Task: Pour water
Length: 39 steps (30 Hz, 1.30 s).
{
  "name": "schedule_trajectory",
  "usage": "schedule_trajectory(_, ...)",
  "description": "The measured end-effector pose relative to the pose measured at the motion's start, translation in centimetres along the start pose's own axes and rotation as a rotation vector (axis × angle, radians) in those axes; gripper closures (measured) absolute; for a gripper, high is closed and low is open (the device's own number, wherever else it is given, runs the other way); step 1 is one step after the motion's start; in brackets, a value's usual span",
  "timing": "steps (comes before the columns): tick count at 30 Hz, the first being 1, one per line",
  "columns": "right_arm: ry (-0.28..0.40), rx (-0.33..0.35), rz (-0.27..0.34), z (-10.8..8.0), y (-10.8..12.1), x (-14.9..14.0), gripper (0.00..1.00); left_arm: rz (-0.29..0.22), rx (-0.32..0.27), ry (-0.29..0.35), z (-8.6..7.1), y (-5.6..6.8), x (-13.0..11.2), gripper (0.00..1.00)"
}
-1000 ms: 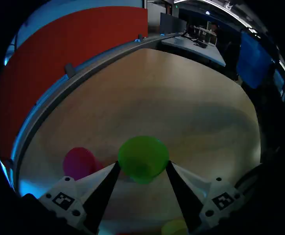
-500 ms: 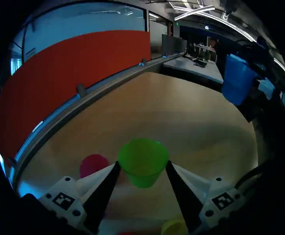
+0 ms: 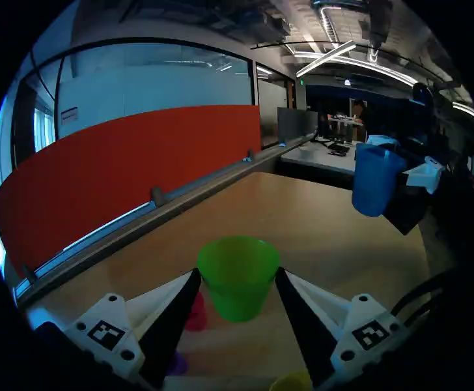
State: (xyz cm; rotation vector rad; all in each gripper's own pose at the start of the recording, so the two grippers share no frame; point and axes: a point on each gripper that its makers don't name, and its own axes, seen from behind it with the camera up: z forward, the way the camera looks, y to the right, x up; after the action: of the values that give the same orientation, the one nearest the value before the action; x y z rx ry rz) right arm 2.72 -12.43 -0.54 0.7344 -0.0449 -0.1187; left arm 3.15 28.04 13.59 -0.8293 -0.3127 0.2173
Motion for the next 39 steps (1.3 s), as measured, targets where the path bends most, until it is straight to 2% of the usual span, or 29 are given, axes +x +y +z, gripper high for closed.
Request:
schedule_trajectory(18, 0.016, 0.029, -0.010, 1.2, -1.8, 0.9, 0.09, -0.079, 0.010, 0.182, -4.5, 0.0, 3.0, 0.17)
schedule_trajectory(30, 0.015, 0.043, -0.009, 2.0, -2.5, 0.9, 0.09, -0.099, 0.000, 0.235, -6.9, 0.8, 3.3, 0.17)
schedule_trajectory(39, 0.016, 0.056, -0.013, 2.4, -3.1, 1.1, 0.09, -0.094, 0.021, 0.229, -8.6, 0.8, 1.9, 0.17)
